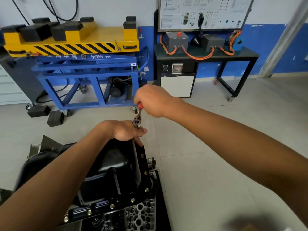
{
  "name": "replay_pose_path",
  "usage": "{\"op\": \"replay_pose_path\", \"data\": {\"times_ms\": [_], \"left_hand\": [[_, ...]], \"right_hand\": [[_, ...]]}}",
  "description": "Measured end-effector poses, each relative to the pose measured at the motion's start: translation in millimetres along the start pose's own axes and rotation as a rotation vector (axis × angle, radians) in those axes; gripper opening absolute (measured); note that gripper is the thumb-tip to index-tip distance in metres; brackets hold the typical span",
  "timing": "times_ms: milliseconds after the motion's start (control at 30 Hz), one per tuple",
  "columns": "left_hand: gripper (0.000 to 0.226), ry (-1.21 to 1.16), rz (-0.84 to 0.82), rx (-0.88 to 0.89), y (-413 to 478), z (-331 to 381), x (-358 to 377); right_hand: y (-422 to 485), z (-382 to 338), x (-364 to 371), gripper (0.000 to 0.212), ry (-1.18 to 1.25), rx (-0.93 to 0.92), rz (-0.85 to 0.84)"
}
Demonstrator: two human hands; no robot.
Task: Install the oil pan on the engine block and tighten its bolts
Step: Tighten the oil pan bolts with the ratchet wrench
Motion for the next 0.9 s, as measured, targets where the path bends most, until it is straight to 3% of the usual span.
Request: {"op": "replay_pose_path", "data": {"times_ms": [67,267,367,433,567,633,700,800,900], "left_hand": [[0.056,-0.005,0.000,-0.003,-1.6,-0.1,0.1],[0.060,-0.048,0.014,0.040,2.8,-1.6,0.8],[0.037,-0.062,0.037,0.068,5.8,-4.0,0.2],[0.029,-0.090,0.056,0.100,4.5,-3.2,-0.7],[0.017,-0.064,0.153,0.139,-3.7,1.0,-3.9],[0.021,0.060,0.279,0.153,-9.5,5.0,-10.0],[0.022,0.045,0.276,0.143,-10.3,5.3,-10.3],[0.021,-0.068,0.096,0.072,-5.5,3.5,-1.3],[0.029,-0.067,0.031,0.048,-3.4,3.4,-0.4]], "right_hand": [[7.9,-9.6,4.4,0.035,0.003,-0.066,0.045],[-12.1,1.6,15.0,0.008,0.019,-0.022,0.066],[-35.5,11.3,6.6,0.030,-0.024,0.106,0.013],[-52.8,9.8,2.7,0.039,0.040,0.140,-0.090],[-81.1,-35.3,24.9,0.045,0.423,0.089,-0.543],[-82.5,-48.1,31.8,0.039,0.592,0.108,-0.603],[-80.2,-42.8,31.3,0.037,0.672,0.147,-0.613],[-78.4,-24.9,25.6,0.034,0.581,0.131,-0.643],[-70.6,-5.5,19.4,0.027,0.294,0.060,-0.620]]}}
Point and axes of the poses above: each hand's wrist, its own y-axis towards the middle knuckle, its own x-axis out of the palm, z = x × y, the point moved 5 cm from there along y, towards the middle knuckle, and after that the axes turned 1 degree about -z, right-handed, at the moved point
